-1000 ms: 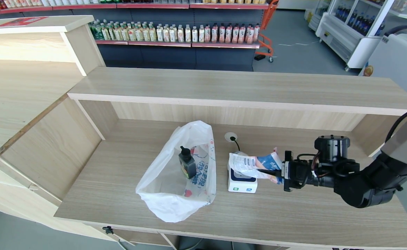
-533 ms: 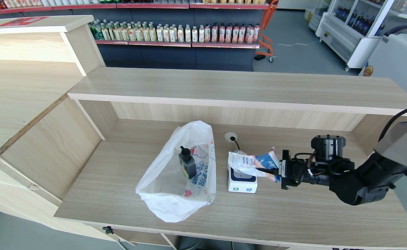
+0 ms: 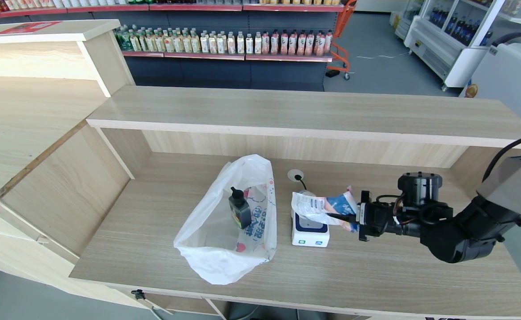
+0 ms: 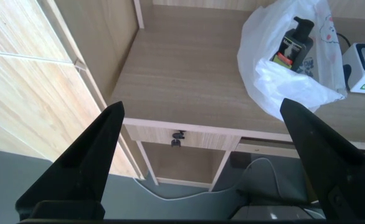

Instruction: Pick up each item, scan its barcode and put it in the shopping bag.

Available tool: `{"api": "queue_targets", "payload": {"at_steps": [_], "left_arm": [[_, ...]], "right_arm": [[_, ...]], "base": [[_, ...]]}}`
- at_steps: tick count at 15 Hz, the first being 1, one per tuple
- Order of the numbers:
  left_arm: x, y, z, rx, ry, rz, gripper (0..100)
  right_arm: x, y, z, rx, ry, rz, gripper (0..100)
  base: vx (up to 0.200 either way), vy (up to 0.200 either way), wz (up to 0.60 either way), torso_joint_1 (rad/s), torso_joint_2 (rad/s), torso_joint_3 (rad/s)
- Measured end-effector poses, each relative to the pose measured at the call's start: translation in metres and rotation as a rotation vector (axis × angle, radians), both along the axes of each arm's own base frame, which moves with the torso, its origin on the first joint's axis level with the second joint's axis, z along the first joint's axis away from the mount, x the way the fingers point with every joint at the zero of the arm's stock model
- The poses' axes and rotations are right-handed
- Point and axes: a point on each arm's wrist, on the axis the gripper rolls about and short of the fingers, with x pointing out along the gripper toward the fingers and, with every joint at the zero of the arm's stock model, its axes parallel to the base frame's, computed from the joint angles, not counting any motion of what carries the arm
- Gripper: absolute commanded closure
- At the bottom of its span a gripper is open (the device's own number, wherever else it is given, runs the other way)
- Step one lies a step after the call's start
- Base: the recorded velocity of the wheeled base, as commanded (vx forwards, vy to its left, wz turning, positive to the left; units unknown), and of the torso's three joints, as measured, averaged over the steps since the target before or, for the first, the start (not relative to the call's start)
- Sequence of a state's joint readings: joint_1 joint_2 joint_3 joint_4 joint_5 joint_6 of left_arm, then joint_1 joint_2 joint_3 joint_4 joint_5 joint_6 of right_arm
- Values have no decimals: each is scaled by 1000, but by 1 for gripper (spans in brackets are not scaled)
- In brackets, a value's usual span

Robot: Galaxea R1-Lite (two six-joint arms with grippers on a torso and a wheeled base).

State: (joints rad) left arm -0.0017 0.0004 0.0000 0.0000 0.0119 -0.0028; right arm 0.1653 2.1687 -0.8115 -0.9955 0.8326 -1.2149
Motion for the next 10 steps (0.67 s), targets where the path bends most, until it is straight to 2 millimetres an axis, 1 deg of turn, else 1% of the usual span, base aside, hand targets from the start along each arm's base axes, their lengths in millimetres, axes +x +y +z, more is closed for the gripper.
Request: {"api": "queue_targets", "payload": {"at_steps": [2,3,4,6,8,9,10], "left_arm": [[0,0,0,0,0,0,0],[0,0,0,0,0,0,0],[0,0,0,0,0,0,0],[0,0,0,0,0,0,0],[0,0,0,0,0,0,0],[0,0,0,0,0,0,0],[0,0,0,0,0,0,0]], "right_arm": [[-1,0,3,10,7,-5,100],[-3,-1,9,28,20,-13,100],[-6,-3,18,67,58,-32,100],[-22,-15,43,175,167,-101,100],[-53,-29,72,315,306,-212,100],[-70,-34,82,393,387,-287,100],[-90,-37,92,498,488,-412,100]], "base": [[0,0,0,0,0,0],[0,0,0,0,0,0],[0,0,0,0,0,0],[0,0,0,0,0,0],[0,0,0,0,0,0],[0,0,0,0,0,0],[0,0,0,0,0,0]]}}
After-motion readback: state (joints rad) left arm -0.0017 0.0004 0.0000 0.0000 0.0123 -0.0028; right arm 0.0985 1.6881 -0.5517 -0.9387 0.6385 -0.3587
